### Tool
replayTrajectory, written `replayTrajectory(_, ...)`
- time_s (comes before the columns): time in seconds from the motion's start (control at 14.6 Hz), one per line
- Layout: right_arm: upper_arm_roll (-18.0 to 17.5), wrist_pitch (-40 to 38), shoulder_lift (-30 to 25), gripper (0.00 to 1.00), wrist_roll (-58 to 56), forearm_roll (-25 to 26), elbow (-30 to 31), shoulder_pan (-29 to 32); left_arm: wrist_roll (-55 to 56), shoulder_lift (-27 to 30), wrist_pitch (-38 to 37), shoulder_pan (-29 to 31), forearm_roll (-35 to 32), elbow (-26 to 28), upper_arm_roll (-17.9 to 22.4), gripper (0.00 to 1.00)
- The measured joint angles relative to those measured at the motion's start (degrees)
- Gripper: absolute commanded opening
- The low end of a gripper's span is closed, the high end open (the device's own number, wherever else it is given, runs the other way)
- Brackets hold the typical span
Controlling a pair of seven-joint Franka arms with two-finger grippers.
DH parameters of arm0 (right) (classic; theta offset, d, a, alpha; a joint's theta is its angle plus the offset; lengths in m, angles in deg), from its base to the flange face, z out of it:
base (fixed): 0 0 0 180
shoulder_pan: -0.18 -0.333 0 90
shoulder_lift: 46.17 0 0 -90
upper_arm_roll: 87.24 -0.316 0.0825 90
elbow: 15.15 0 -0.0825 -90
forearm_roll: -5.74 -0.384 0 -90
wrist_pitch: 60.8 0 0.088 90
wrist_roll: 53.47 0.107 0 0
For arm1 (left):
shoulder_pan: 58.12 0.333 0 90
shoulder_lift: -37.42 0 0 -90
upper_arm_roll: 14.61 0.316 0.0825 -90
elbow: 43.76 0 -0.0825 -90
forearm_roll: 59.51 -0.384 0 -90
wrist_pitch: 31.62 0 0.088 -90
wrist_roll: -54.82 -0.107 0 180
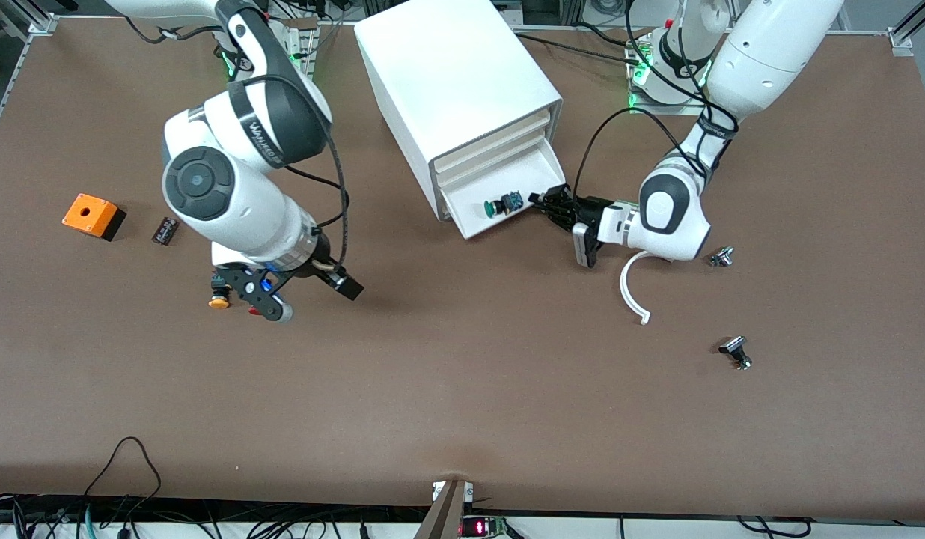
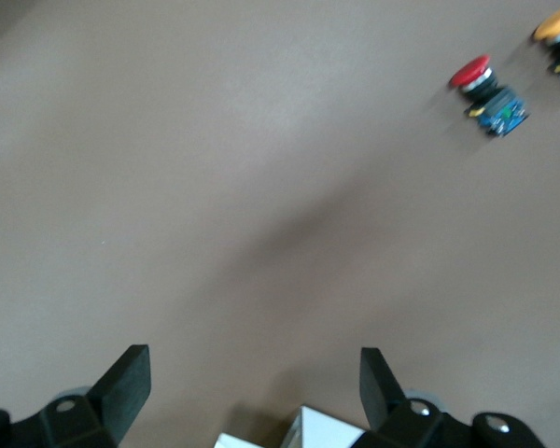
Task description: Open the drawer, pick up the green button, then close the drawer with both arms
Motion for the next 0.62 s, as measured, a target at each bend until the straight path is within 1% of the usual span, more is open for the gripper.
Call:
replayTrajectory(0.21,-0.01,1.22,1.77,0.99,5.01,0.00,-1.57,-2.55,0.00,-1.33,-0.12,0.06,-0.07,-2.78,1.75,0.00)
replayTrajectory(0.41,-0.01,4.84,3.57,0.99,12.08,0.01,-1.91,-5.94,0.00,-2.68,-0.74,0.13,-0.12,-5.23,3.22,0.00)
replayTrajectory(0.62,0.01,8.63,5.21,0.99,19.47,0.01,-1.98,-9.18,0.46,-3.31,-0.97,0.52,-0.15,-6.42,3.67,0.00)
